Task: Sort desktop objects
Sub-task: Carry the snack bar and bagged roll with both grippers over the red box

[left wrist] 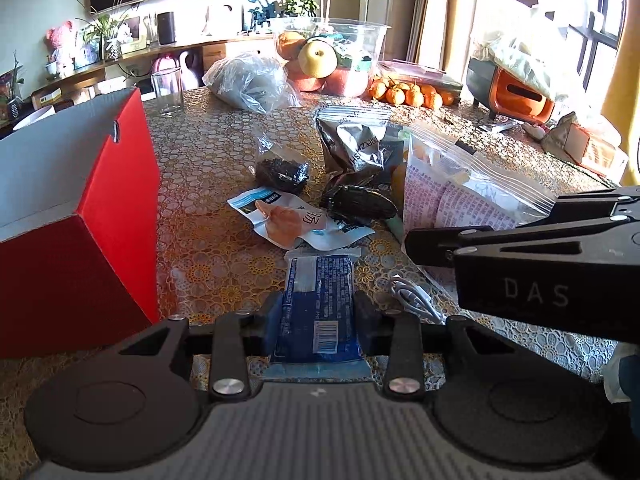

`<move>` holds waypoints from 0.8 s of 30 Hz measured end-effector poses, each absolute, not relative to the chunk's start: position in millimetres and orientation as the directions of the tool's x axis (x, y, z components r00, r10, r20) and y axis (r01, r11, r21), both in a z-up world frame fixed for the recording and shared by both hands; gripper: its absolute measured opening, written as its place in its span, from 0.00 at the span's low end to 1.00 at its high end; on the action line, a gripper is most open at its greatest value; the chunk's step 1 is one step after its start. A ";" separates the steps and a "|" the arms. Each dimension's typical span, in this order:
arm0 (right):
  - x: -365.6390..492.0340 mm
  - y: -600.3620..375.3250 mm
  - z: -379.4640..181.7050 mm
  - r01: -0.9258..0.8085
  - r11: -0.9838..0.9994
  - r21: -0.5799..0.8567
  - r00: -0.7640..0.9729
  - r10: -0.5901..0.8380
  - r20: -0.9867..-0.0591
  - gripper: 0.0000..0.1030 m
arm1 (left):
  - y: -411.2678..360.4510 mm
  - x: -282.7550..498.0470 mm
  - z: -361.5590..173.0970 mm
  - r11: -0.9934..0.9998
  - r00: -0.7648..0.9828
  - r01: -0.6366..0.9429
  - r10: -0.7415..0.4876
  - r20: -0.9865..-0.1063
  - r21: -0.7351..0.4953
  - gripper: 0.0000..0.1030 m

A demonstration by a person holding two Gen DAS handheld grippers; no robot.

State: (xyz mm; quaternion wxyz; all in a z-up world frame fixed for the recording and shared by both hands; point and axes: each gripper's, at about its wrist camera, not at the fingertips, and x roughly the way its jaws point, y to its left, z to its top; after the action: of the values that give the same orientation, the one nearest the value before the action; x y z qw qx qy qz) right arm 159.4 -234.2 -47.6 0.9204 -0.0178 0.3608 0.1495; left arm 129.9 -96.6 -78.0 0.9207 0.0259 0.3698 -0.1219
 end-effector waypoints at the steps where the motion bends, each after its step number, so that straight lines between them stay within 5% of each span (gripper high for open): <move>1: 157.5 -233.7 -45.5 -0.290 0.954 0.077 0.695 0.265 -0.668 0.38 | -94.8 127.3 -75.3 0.969 0.700 0.244 -0.208 -0.683 -0.045 0.35; 24: 115.1 -189.7 14.0 -0.388 0.914 0.116 0.692 0.373 -0.618 0.38 | -21.5 77.2 -1.1 0.988 0.764 0.112 -0.153 -0.627 -0.104 0.35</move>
State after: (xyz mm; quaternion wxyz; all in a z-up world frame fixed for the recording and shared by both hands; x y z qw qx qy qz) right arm 115.1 -189.7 14.0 0.9197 -0.0117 0.3334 0.2068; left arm 77.2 -21.5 -1.1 0.9387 -0.0302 0.3362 -0.0705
